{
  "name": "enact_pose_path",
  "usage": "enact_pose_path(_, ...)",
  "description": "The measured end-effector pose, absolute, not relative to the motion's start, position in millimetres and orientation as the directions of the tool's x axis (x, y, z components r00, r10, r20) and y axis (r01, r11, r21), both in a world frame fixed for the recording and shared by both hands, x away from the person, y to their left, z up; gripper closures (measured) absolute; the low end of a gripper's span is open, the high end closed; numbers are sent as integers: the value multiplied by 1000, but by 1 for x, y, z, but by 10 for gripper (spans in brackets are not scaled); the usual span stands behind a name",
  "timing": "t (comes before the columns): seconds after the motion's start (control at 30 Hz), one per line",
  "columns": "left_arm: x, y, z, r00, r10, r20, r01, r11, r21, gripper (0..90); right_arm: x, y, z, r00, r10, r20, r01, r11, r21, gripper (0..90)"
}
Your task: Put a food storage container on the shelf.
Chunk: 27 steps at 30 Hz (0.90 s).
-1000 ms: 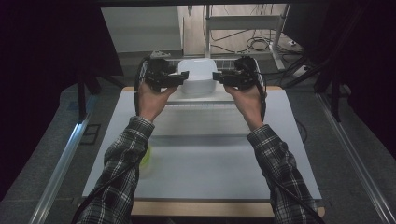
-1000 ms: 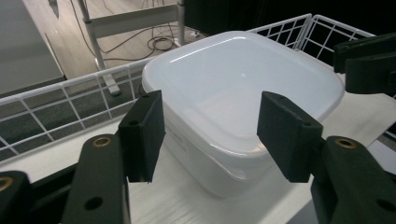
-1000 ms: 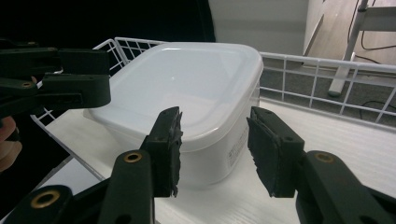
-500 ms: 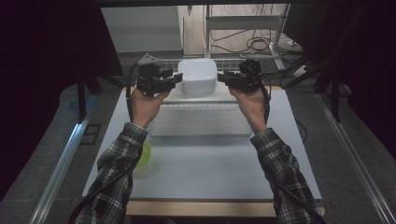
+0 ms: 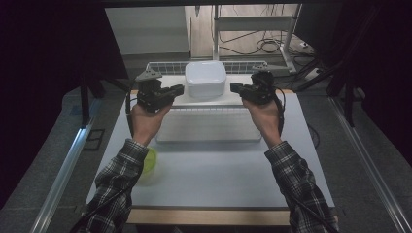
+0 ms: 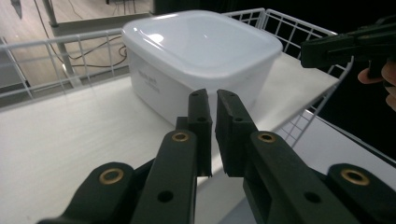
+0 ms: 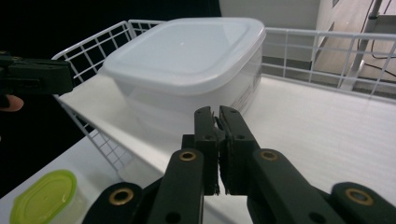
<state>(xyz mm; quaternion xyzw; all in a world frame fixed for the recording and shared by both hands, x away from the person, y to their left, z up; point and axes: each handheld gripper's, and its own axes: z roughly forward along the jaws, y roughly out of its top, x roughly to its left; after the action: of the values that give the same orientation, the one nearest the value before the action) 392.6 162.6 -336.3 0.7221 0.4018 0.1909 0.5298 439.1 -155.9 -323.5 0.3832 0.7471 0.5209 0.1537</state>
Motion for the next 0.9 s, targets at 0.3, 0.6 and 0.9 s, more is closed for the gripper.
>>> enact_pose_path(0.3,360,168,-358,646,747,-155,391,-150,908,666,409,-165,-338,-693,703,160,397,187,898,653)
enact_pose_path(0.6,335,176,-382,651,744,-152,412,-178,893,513,384,-172,-356,-714,686,136,392,232,890,494)
enact_pose_path(0.9,309,178,-403,652,749,-119,411,-217,885,345,360,-180,-374,-727,677,117,387,263,884,381)
